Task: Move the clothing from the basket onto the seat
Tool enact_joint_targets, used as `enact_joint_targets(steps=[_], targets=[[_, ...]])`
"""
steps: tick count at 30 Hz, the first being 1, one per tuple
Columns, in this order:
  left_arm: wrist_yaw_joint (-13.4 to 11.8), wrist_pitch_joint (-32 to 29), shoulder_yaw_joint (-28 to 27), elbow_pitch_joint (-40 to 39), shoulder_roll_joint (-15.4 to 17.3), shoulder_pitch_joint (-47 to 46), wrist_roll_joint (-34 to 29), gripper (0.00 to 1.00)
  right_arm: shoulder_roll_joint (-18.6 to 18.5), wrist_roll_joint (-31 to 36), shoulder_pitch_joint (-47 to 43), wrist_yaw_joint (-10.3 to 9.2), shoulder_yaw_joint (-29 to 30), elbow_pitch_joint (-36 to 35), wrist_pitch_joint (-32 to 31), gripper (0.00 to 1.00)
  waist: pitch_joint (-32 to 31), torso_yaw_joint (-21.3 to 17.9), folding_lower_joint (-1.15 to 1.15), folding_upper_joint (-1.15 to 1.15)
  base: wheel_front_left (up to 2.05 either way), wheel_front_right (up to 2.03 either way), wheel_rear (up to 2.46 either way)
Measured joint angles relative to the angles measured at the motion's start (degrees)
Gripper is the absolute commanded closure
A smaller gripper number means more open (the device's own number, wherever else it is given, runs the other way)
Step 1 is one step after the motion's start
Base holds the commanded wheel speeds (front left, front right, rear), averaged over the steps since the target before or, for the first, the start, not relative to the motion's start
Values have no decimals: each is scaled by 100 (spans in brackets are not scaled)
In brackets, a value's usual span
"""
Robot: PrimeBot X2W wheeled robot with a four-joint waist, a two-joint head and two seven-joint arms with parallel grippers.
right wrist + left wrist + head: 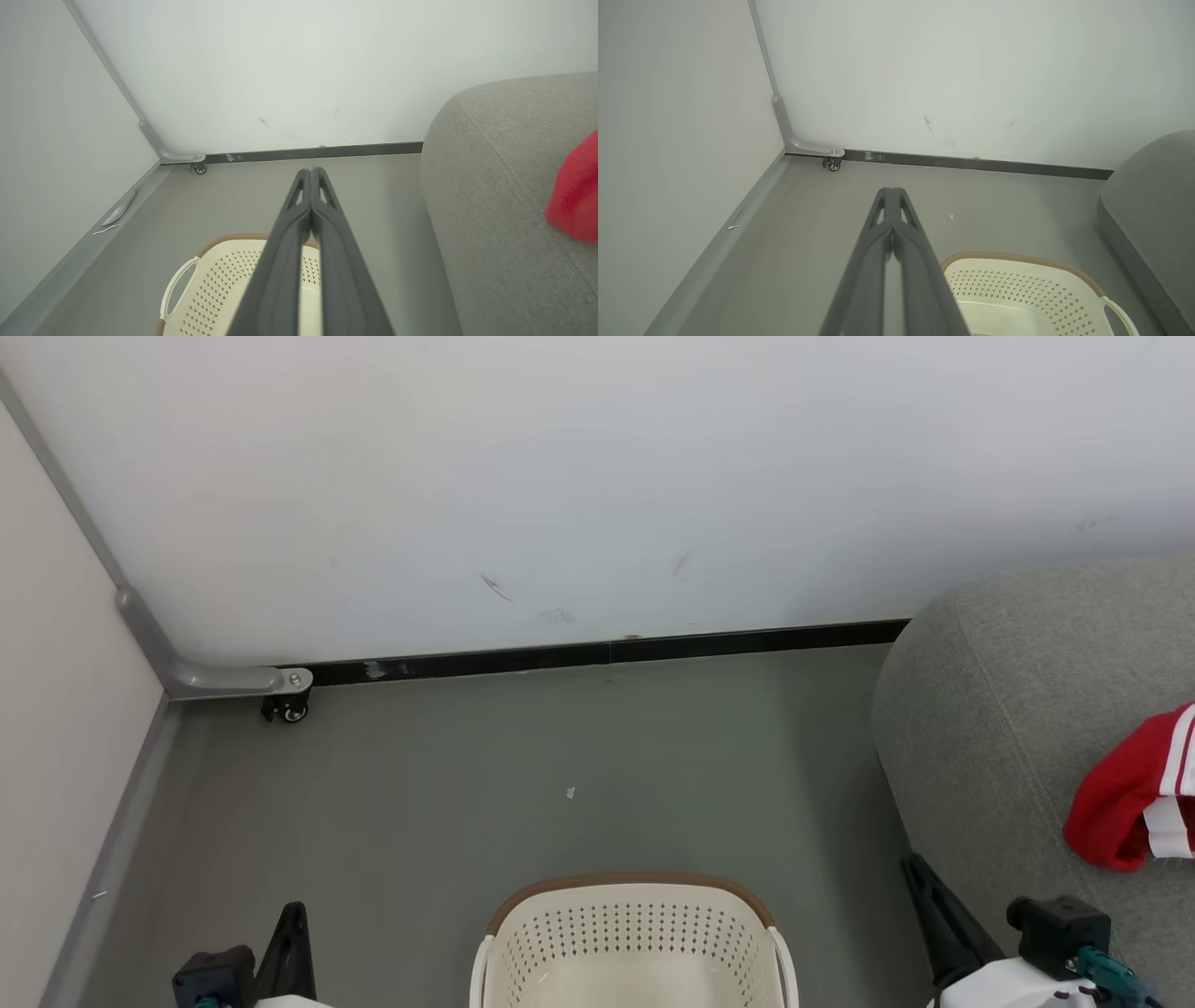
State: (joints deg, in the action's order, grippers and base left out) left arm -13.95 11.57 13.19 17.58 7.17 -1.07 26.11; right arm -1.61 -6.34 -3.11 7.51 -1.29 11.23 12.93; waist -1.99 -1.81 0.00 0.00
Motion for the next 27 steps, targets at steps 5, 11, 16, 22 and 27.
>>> enact_joint_targets(steps=[5, 11, 16, 22, 27], targets=[[103, -108, -81, 3, -29, -1, 444, 100, 0, -514, 0, 0, -1, -26, -59, 100, 13, 12, 1, 0, 0, 0, 0], [224, -253, -205, 1, -62, -3, 839, 100, 0, -1299, 4, 0, 35, -36, -188, 100, 28, 30, 11, 0, 0, 0, 0], [360, -378, -318, -3, -122, -5, 1185, 100, -1, -1785, 7, -1, 73, -32, -293, 100, 28, 42, 30, 0, 0, 0, 0], [492, -504, -441, -21, -142, -9, 1613, 100, -1, -2328, 10, -1, 118, -21, -424, 100, 16, 55, 61, 0, 0, 0, 0], [601, -606, -542, -37, -158, -12, 1968, 100, -11, -2799, 13, -1, 183, -12, -519, 100, 1, 65, 85, 0, 0, 0, 0]])
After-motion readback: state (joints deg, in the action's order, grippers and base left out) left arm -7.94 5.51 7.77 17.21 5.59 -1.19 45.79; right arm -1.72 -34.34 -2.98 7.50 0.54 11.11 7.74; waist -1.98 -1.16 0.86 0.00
